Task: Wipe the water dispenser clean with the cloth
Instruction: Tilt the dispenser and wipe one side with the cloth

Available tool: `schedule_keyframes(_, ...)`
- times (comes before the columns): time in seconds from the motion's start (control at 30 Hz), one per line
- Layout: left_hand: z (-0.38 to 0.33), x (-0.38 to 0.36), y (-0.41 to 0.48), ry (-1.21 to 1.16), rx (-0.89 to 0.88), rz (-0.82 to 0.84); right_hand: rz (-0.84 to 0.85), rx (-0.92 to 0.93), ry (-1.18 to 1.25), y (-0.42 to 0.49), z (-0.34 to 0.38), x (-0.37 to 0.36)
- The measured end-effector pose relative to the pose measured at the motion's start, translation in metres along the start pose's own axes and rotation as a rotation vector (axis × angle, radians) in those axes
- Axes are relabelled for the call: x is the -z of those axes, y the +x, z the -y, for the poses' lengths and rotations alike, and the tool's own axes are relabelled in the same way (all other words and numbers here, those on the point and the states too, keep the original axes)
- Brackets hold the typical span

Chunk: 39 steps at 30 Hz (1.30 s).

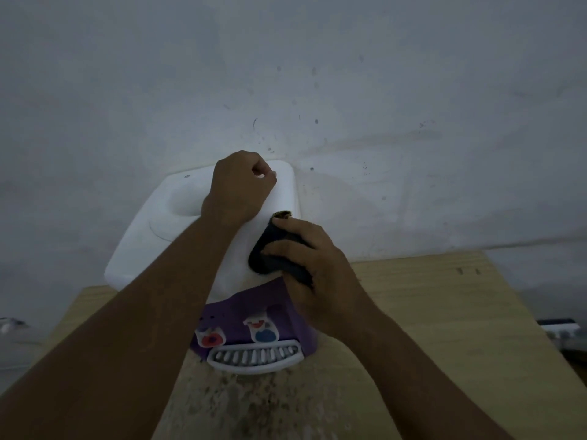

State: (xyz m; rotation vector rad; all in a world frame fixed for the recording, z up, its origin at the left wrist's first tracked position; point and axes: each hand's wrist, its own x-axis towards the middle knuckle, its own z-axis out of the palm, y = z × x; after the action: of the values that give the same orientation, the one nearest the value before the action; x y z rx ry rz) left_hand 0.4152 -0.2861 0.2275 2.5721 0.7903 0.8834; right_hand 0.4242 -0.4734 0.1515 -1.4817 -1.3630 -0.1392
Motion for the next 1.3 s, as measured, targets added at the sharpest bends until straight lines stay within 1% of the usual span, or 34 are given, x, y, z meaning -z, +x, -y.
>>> schedule_keyframes(0.03,0.000,0.000,0.000,0.002,-0.001,0.002,0.002,0.029,0.017,-0.004,-0.001,0.001)
schedule_keyframes(0.07,-0.001,0.000,0.000,0.001,0.001,0.003,-0.015,-0.002,0.069,-0.010,-0.004,0.001)
schedule_keyframes(0.1,-0.001,0.000,-0.001,0.000,0.004,0.002,-0.051,-0.107,0.154,-0.017,-0.007,0.001)
schedule_keyframes(0.17,-0.001,0.001,-0.001,0.003,-0.003,-0.002,-0.135,-0.431,0.394,-0.028,-0.016,-0.004)
schedule_keyframes(0.2,-0.001,0.000,-0.002,0.005,-0.008,0.001,-0.164,-0.581,0.480,-0.031,-0.020,-0.009)
schedule_keyframes(0.23,-0.001,0.000,-0.002,0.004,-0.010,0.003,-0.183,-0.686,0.516,-0.034,-0.025,-0.015)
schedule_keyframes(0.3,-0.001,-0.001,-0.001,0.011,-0.014,0.002,-0.202,-0.798,0.539,-0.029,-0.032,-0.022)
schedule_keyframes(0.4,-0.001,0.001,-0.001,0.028,-0.015,0.007,-0.229,-0.899,0.623,-0.005,-0.032,-0.021)
schedule_keyframes(0.53,-0.003,0.001,-0.002,0.032,-0.017,0.011,-0.251,-0.873,0.664,0.028,-0.035,-0.008)
schedule_keyframes(0.77,-0.003,-0.004,-0.004,0.078,-0.071,0.051,-0.259,-0.994,0.552,0.054,-0.062,-0.020)
schedule_keyframes(0.83,-0.003,-0.006,-0.005,0.099,-0.105,0.056,-0.248,-1.034,0.535,0.047,-0.069,-0.025)
schedule_keyframes(0.9,-0.002,-0.005,-0.006,0.105,-0.100,0.064,-0.218,-1.065,0.523,0.030,-0.074,-0.029)
schedule_keyframes(1.0,-0.002,-0.005,-0.005,0.111,-0.085,0.078,-0.204,-1.051,0.519,-0.007,-0.072,-0.035)
schedule_keyframes(1.07,-0.003,-0.005,-0.005,0.115,-0.083,0.074,-0.228,-1.019,0.523,-0.028,-0.065,-0.037)
schedule_keyframes(1.13,-0.004,-0.004,-0.006,0.116,-0.079,0.071,-0.267,-0.993,0.582,-0.040,-0.055,-0.038)
schedule_keyframes(1.23,-0.003,-0.005,-0.007,0.121,-0.086,0.080,-0.325,-0.972,0.678,-0.042,-0.045,-0.038)
schedule_keyframes(1.3,-0.003,-0.006,-0.007,0.123,-0.097,0.078,-0.345,-0.955,0.658,-0.033,-0.046,-0.038)
